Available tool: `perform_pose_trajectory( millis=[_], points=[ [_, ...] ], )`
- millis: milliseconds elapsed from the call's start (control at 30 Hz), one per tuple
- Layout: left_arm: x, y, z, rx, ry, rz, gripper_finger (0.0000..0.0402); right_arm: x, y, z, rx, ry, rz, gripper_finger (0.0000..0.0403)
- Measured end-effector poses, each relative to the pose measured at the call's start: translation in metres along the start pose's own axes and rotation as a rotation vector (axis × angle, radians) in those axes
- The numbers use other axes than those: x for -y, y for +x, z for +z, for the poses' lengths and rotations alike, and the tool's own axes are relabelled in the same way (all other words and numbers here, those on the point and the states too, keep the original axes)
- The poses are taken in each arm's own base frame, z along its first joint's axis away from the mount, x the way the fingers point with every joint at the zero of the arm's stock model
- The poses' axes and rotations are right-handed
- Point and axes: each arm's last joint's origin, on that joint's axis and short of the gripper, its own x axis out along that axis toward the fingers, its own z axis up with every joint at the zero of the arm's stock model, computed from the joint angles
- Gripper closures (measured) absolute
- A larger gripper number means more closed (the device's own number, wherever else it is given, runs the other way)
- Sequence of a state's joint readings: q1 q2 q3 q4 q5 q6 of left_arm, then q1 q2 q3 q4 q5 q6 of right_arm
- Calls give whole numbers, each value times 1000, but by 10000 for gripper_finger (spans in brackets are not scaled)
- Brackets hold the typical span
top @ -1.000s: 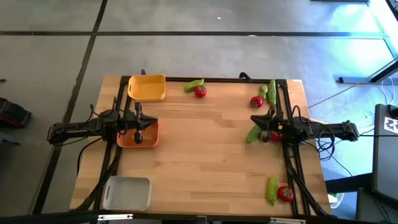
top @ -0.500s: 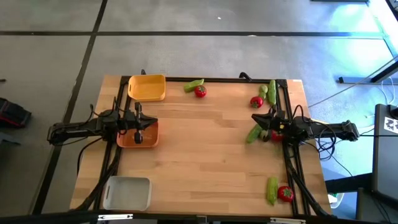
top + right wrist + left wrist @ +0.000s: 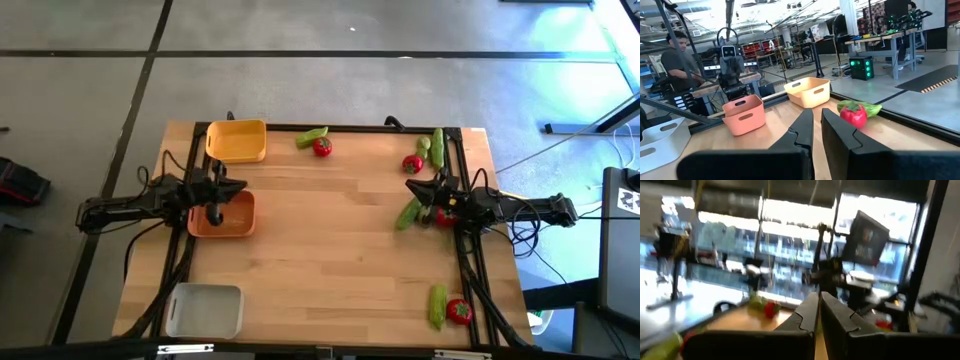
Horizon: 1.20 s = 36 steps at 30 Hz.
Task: Sort produce into baskets
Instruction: Put the red tomato into the yellow bin
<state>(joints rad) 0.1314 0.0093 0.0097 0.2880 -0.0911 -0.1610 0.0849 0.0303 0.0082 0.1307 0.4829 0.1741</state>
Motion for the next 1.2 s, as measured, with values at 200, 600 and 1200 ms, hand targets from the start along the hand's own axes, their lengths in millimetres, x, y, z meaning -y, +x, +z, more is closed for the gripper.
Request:
perform_pose_trajectory(
  millis=[200, 600, 1200],
  points=[
    [1, 0, 13, 133, 15, 13, 386, 0, 0, 1, 8, 2, -18, 368],
    [7, 35, 41, 75, 96, 99, 386, 0, 0, 4, 44, -79, -26, 368],
    [23, 159, 77, 7, 295, 112, 386, 0, 0, 4, 44, -80, -25, 368]
  ],
)
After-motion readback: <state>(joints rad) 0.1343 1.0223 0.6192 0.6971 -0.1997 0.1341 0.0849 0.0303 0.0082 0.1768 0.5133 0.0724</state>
